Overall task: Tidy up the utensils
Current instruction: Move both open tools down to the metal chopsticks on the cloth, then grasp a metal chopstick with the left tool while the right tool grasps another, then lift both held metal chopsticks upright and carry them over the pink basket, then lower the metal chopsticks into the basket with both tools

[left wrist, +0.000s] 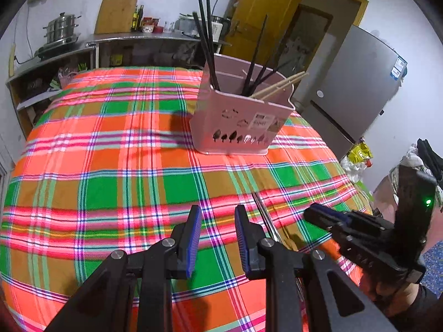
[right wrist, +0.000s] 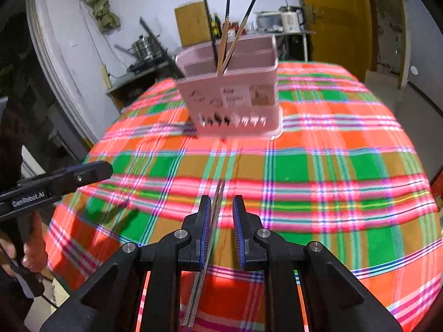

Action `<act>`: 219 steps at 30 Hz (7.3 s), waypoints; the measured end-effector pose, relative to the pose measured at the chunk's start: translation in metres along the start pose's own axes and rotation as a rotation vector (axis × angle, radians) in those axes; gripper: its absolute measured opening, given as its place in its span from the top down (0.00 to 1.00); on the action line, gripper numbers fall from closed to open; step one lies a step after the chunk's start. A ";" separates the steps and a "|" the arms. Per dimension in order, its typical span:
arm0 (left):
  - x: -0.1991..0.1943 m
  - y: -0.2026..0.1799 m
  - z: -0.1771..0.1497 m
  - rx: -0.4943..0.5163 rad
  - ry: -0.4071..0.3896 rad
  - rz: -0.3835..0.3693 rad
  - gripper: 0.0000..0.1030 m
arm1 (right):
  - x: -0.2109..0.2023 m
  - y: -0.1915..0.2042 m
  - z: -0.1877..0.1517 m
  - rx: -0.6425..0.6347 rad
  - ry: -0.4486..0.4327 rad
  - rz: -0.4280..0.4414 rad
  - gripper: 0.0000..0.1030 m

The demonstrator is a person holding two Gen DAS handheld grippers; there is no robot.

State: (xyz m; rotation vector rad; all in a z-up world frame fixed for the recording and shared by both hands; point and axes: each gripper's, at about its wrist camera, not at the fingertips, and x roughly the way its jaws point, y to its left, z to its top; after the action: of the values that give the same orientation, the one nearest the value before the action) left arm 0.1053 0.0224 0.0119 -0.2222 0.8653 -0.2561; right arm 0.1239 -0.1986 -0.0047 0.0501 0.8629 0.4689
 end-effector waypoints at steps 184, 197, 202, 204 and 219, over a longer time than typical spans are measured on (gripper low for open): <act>-0.064 -0.037 0.218 0.127 -0.221 -0.030 0.96 | -0.069 0.034 0.193 -0.111 -0.381 0.010 0.96; -0.007 -0.019 0.212 0.102 -0.167 -0.014 0.96 | -0.026 0.026 0.193 -0.099 -0.320 -0.016 0.96; 0.010 -0.013 0.203 0.107 -0.140 -0.010 0.96 | -0.015 0.025 0.188 -0.101 -0.296 -0.019 0.96; 0.017 -0.010 0.200 0.102 -0.127 -0.014 0.96 | -0.010 0.024 0.185 -0.099 -0.284 -0.021 0.96; 0.031 -0.011 0.186 0.132 -0.100 -0.006 0.96 | 0.011 0.013 0.175 -0.085 -0.208 -0.013 0.93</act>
State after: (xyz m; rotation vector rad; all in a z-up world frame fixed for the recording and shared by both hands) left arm 0.2668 0.0186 0.1094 -0.1138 0.7459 -0.3045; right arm 0.2550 -0.1569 0.1052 0.0150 0.6383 0.4787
